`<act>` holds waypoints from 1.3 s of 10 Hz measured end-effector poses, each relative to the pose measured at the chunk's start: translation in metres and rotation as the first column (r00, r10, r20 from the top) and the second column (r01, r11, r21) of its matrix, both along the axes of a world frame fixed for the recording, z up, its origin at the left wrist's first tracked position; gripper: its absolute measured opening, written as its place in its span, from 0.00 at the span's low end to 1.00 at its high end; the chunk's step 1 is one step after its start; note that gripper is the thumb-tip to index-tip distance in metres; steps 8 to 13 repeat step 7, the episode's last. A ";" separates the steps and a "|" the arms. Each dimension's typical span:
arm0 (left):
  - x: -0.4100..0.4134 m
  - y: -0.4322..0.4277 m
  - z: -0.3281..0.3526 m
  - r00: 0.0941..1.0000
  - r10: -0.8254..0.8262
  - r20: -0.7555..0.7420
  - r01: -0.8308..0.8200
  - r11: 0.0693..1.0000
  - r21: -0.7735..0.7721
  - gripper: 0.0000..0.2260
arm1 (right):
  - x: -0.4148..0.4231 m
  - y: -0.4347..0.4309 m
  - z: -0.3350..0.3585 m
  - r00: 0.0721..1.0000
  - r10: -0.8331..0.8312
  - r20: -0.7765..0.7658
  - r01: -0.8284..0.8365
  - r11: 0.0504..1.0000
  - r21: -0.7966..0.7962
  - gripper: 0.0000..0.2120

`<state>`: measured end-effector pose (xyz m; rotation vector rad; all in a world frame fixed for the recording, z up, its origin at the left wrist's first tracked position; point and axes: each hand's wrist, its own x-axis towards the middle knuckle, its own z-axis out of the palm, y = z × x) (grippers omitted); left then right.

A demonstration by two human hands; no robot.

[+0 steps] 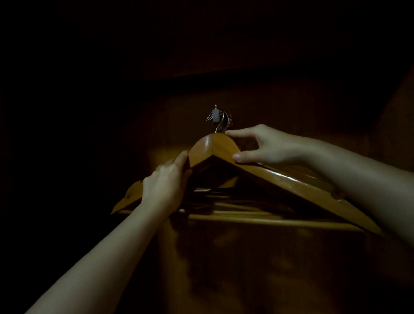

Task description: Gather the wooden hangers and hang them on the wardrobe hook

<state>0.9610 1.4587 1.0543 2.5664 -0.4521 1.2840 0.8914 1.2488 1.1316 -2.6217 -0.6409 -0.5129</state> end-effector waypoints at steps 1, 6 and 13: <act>-0.005 -0.006 -0.003 0.999 0.032 0.031 -0.033 0.999 0.010 0.20 | 0.004 -0.006 -0.009 0.988 -0.137 0.066 0.145 0.981 -0.129 0.34; -0.014 -0.018 -0.047 0.986 0.044 -0.161 -0.055 0.996 -0.065 0.32 | 0.001 -0.003 -0.105 0.745 -0.451 0.491 0.562 0.821 -0.098 0.34; -0.033 -0.006 -0.059 0.978 -0.001 -0.210 -0.003 1.000 -0.019 0.32 | -0.010 -0.002 -0.137 0.668 -0.407 0.623 0.601 0.788 -0.130 0.36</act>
